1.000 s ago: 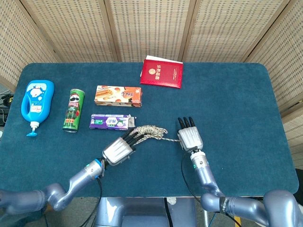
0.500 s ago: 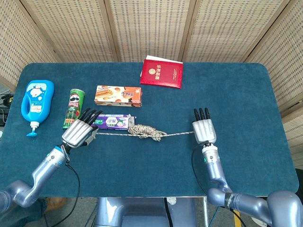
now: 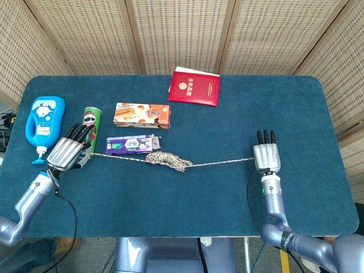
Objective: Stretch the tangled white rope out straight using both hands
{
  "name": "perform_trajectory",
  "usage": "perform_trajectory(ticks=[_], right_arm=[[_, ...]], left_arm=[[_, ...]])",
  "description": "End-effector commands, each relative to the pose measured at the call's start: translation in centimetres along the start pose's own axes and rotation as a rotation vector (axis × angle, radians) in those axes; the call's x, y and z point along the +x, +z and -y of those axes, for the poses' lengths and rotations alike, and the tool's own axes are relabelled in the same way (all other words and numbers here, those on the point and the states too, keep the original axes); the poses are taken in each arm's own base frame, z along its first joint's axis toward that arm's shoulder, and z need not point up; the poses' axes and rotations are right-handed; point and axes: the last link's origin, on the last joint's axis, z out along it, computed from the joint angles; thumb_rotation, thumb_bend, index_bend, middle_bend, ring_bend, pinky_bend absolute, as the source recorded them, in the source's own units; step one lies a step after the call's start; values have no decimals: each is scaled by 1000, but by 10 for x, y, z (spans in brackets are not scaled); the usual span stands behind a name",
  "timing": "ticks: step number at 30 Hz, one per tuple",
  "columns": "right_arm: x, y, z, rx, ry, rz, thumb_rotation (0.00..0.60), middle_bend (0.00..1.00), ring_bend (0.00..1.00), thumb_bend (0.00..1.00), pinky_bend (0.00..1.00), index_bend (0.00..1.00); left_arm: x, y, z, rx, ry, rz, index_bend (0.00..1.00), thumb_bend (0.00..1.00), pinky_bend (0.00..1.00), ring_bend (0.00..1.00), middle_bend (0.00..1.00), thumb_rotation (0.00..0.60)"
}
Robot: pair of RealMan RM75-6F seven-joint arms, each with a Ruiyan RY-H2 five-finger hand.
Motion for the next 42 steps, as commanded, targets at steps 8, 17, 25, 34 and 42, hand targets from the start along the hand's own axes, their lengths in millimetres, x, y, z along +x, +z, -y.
perform_trajectory(ticks=[8, 17, 25, 34, 42], right_arm=[[-6, 0, -6, -15, 10, 18, 600, 69, 0, 393, 0, 680], [12, -14, -6, 20, 165, -40, 600, 21, 0, 97, 0, 72], [29, -45, -30, 88, 403, -172, 600, 0, 0, 0, 0, 0], [17, -97, -69, 146, 477, -231, 600, 0, 0, 0, 0, 0], [0, -143, -91, 172, 470, -284, 600, 0, 0, 0, 0, 0]], left_arm=[[-1, -1, -2, 2, -3, 0, 741, 497, 0, 0, 0, 600], [12, -21, 0, -6, -138, -43, 0, 0, 0, 0, 0, 600], [27, -72, 6, 108, -241, -184, 0, 0, 0, 0, 0, 600], [-3, -134, -1, 237, -345, -173, 0, 0, 0, 0, 0, 600], [-12, -173, -11, 292, -413, -187, 0, 0, 0, 0, 0, 600]])
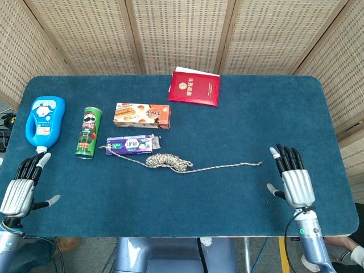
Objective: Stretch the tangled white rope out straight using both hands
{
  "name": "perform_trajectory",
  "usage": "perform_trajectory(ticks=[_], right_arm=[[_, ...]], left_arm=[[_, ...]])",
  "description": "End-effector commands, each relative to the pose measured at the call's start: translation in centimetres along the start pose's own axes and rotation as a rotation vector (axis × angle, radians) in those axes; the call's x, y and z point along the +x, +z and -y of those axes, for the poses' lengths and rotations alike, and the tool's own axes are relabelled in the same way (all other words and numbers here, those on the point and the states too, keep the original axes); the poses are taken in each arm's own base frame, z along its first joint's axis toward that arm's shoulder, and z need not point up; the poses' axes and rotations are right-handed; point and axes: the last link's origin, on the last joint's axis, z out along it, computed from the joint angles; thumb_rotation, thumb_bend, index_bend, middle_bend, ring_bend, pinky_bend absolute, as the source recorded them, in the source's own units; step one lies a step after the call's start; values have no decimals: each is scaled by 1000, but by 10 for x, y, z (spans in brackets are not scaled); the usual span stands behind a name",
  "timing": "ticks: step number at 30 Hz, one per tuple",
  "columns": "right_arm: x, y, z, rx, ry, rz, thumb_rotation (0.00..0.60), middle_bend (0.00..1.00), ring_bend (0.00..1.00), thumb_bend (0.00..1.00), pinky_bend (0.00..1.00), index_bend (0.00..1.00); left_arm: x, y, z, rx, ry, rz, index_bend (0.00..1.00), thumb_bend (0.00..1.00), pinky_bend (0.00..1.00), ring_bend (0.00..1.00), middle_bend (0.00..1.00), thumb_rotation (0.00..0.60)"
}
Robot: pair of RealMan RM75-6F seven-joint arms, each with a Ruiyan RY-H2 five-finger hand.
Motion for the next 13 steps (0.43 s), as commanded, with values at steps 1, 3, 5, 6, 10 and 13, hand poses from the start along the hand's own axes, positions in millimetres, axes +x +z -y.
perform_trajectory(ticks=[1, 3, 5, 6, 10, 13], right_arm=[[3, -26, -8, 2, -25, 14, 600, 0, 0, 0, 0, 0], [5, -35, -9, -5, -37, 34, 600, 0, 0, 0, 0, 0], [9, -46, -7, -18, -49, 62, 600, 0, 0, 0, 0, 0], [10, -49, -6, -24, -53, 75, 600, 0, 0, 0, 0, 0], [15, -53, -2, -36, -46, 95, 600, 0, 0, 0, 0, 0], [16, -53, -1, -45, -39, 83, 600, 0, 0, 0, 0, 0]], left_arm=[[-2, -16, -1, 10, -19, -9, 0, 0, 0, 0, 0, 600], [-3, -20, -2, 9, -18, -12, 0, 0, 0, 0, 0, 600], [-3, -25, -3, 5, -3, -11, 0, 0, 0, 0, 0, 600], [-3, -25, -4, 2, 1, -14, 0, 0, 0, 0, 0, 600], [-3, -28, -5, -5, 15, -16, 0, 0, 0, 0, 0, 600], [-5, -28, -6, -6, 26, -12, 0, 0, 0, 0, 0, 600]])
